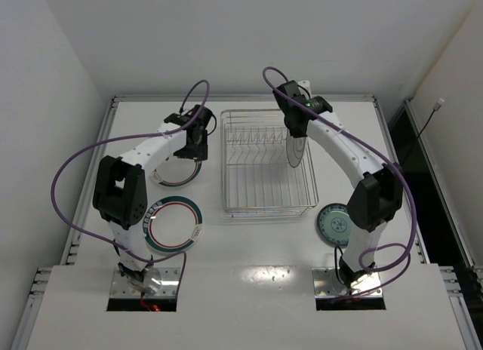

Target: Load the plates into the dish rack

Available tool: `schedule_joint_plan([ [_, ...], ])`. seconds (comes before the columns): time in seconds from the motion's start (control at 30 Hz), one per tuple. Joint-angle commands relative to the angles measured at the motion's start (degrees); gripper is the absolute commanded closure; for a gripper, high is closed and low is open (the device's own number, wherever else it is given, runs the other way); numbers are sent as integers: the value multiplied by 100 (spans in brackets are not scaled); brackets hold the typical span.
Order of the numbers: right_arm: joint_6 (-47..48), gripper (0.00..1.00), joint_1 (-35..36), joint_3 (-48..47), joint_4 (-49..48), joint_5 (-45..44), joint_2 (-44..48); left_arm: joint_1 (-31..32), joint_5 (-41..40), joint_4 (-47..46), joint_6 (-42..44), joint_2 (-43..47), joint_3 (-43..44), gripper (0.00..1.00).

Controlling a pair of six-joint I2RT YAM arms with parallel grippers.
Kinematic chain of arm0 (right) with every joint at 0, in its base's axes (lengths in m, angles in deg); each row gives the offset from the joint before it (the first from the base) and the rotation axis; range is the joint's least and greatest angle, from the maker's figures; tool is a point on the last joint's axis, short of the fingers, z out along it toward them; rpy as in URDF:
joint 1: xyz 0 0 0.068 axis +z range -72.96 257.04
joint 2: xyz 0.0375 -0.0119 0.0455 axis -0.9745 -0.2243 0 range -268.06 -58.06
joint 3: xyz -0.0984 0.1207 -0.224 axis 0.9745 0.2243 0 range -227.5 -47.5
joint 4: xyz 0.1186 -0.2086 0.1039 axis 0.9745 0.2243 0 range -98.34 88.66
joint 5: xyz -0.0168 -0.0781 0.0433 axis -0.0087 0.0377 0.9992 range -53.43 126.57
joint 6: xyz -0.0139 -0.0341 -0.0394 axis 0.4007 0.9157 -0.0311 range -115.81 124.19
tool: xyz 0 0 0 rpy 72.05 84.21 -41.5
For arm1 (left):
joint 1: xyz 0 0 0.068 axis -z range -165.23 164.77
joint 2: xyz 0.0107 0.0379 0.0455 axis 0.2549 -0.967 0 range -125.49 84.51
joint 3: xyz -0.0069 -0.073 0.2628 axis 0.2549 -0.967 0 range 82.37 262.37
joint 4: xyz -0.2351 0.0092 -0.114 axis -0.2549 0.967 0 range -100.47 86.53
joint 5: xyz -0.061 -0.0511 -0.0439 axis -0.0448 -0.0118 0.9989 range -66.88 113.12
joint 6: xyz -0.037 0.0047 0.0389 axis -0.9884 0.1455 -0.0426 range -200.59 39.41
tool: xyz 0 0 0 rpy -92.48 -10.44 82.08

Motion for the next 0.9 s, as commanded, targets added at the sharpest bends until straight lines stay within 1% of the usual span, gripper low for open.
schedule_joint_plan([
  [0.0,-146,91,-75,-45,251,456,229,-62,-105,39,-124,51,203,0],
  [0.07,-146,87,-75,-45,304,623,281,-62,-105,39,-124,51,203,0],
  [0.1,-146,80,-75,-132,373,624,281,-62,-105,39,-124,51,203,0],
  [0.17,-207,69,-75,-343,583,624,281,-62,-105,39,-124,51,203,0],
  [0.23,-269,66,-75,-659,760,624,221,-62,-105,39,-124,-2,203,0],
  [0.27,-321,64,-136,-817,1013,572,220,-62,-52,39,-176,-2,203,0],
  [0.3,-321,57,-137,-1158,1163,467,220,-62,-52,39,-176,-2,203,0],
  [0.37,-549,47,-207,-1485,1497,265,220,-62,-52,39,-176,-2,203,0],
  [0.4,-663,42,-294,-1722,1821,194,220,-62,-52,39,-176,-2,203,0],
  [0.43,-856,34,-451,-1724,1937,194,420,-62,-52,91,-176,-2,203,0],
  [0.47,-910,31,-557,-1724,1999,194,570,-62,-52,92,-176,-2,203,0],
  [0.5,-971,29,-680,-1376,2000,298,746,-62,-52,92,-176,-2,203,0],
  [0.53,-972,26,-1012,-1077,1904,630,1182,-62,-52,92,-176,-2,203,0],
  [0.57,-1041,26,-1216,-717,1825,807,1422,-62,-52,92,-229,-2,203,0],
  [0.6,-1042,25,-1453,131,1685,1000,1659,-62,-52,92,-229,-2,203,0],
  [0.63,-1129,25,-1960,592,1588,1446,1905,-62,0,92,-229,-2,203,0],
  [0.67,-1130,24,-2252,1545,1448,1746,2412,-62,1,92,-229,-2,203,0],
  [0.7,-1130,24,-2524,2024,1202,2306,2678,-62,1,92,-229,-2,203,0],
  [0.73,-1130,23,-3058,2481,1087,2608,2916,-62,1,92,-229,-2,203,0],
  [0.77,-1130,23,-3290,3295,955,2906,3353,-62,1,92,-229,-2,203,0],
  [0.8,-1130,21,-3631,3947,867,3344,3540,-62,1,92,-229,-2,151,0],
  [0.87,-1130,20,-3880,4444,804,3620,3813,-62,1,92,-229,-2,150,0],
])
